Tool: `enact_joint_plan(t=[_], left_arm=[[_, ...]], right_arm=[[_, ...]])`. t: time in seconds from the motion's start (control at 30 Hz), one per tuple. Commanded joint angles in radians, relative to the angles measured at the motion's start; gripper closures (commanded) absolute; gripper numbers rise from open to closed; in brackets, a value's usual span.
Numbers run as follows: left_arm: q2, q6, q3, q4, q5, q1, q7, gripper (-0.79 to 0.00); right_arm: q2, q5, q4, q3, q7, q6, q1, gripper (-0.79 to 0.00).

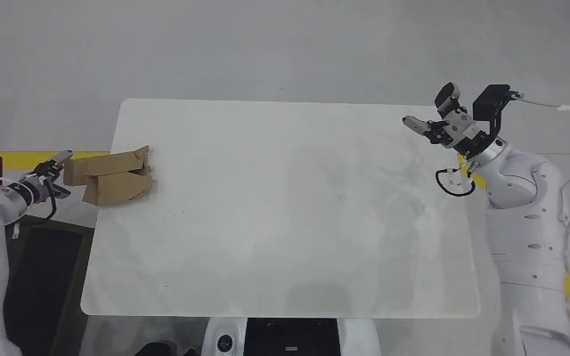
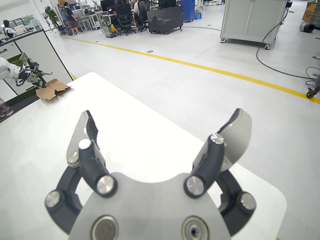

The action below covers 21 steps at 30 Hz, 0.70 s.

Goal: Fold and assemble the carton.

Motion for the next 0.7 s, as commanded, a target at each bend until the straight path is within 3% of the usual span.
enact_joint_plan(t=[0.0,0.07,0.1,0.47,0.67], left_arm=[[-0.002,0.004,0.010,0.008,-0.011,-0.004,0.004,-0.351],[-0.004,0.000,0.017,0.014,-0.020,-0.008,0.003,-0.206],[-0.004,-0.003,0.018,0.018,-0.029,-0.011,0.002,-0.012],[-0.007,-0.069,0.026,0.008,-0.124,-0.043,-0.033,0.000],[-0.009,-0.198,0.024,-0.033,-0.186,-0.077,-0.013,0.000]], right_arm=[[0.000,0.000,0.000,0.000,0.000,0.000,0.000,-0.785],[0.000,0.000,0.000,0.000,0.000,0.000,0.000,-0.785],[0.000,0.000,0.000,0.000,0.000,0.000,0.000,-0.785],[0.000,0.000,0.000,0.000,0.000,0.000,0.000,-0.785],[0.000,0.000,0.000,0.000,0.000,0.000,0.000,-0.785]])
